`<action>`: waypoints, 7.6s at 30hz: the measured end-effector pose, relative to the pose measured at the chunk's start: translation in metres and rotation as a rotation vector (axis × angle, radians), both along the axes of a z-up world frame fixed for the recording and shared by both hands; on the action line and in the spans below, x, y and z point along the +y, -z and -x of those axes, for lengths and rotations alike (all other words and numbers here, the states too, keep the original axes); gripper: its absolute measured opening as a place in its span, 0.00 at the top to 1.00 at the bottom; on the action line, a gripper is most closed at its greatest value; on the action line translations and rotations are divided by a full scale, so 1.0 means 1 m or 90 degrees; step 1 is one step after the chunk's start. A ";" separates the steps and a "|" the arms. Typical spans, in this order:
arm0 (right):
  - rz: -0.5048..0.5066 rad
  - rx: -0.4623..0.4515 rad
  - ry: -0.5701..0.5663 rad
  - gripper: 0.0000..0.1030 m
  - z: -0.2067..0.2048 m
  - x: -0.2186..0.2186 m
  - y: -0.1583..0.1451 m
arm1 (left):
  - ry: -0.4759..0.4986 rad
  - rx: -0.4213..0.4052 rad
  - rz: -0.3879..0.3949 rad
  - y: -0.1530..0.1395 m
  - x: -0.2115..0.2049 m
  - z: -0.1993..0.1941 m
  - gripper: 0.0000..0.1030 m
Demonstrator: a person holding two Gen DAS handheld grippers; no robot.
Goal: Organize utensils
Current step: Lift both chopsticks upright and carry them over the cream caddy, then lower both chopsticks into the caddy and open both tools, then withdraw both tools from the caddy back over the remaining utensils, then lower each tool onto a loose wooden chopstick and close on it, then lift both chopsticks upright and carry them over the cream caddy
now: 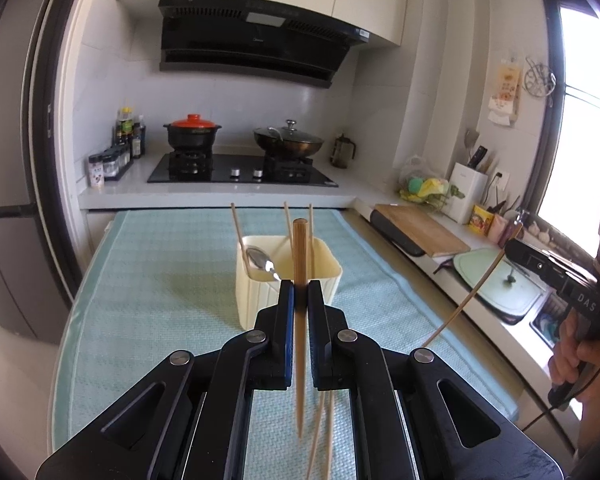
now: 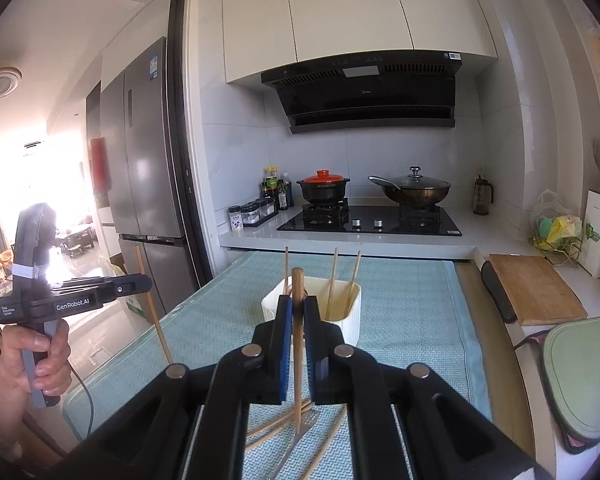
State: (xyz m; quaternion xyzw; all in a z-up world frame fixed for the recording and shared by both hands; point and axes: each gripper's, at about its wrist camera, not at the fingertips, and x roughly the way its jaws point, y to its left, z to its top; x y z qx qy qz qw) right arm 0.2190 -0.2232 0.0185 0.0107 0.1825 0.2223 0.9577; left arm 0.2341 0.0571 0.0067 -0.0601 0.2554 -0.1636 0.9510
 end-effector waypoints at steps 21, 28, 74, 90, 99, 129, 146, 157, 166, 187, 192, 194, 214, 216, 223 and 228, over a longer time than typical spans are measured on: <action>0.023 -0.074 -0.019 0.94 -0.068 0.039 -0.064 | -0.030 -0.076 0.023 -0.076 0.007 -0.089 0.96; 0.033 -0.081 -0.014 0.94 -0.120 0.058 -0.072 | -0.051 -0.081 0.026 -0.081 -0.002 -0.147 0.96; 0.098 0.092 0.048 0.16 -0.122 0.015 0.020 | -0.107 0.039 -0.183 0.054 -0.010 -0.033 0.00; 0.148 0.118 0.145 0.13 0.062 -0.008 0.150 | -0.188 0.150 -0.199 0.154 -0.021 0.066 0.00; 0.135 0.143 0.157 0.00 0.078 -0.013 0.167 | -0.128 0.173 -0.173 0.167 -0.034 0.071 0.01; 0.130 0.174 0.099 0.00 0.068 0.016 0.180 | -0.131 0.220 -0.134 0.186 -0.019 0.058 0.01; 0.131 0.215 0.099 0.00 0.055 0.012 0.190 | 0.029 0.292 -0.097 0.195 -0.033 -0.017 0.01; 0.120 0.223 0.120 0.00 0.059 -0.006 0.190 | 0.104 0.287 -0.264 0.219 -0.099 -0.092 0.01; 0.102 0.249 0.139 0.00 0.041 -0.024 0.194 | 0.108 0.307 -0.288 0.238 -0.109 -0.111 0.00; 0.205 0.362 0.059 0.63 -0.108 0.024 0.246 | 0.067 0.318 -0.259 0.230 -0.070 -0.076 0.12; 0.224 0.380 0.048 0.63 -0.117 0.018 0.246 | 0.075 0.336 -0.246 0.236 -0.079 -0.094 0.12; 0.218 0.398 0.046 0.63 -0.134 0.019 0.246 | 0.079 0.356 -0.232 0.241 -0.083 -0.106 0.13; 0.051 0.407 0.092 0.94 -0.186 -0.007 0.222 | 0.104 0.345 -0.175 0.215 -0.102 -0.105 0.96; 0.031 0.383 0.085 0.94 -0.175 -0.011 0.205 | 0.092 0.322 -0.143 0.198 -0.090 -0.096 0.96; -0.035 0.269 0.048 0.94 -0.116 -0.017 0.135 | 0.059 0.207 -0.041 0.120 -0.033 -0.073 0.96; -0.039 0.187 0.037 0.94 -0.067 -0.012 0.098 | 0.040 0.139 0.012 0.085 -0.014 -0.032 0.96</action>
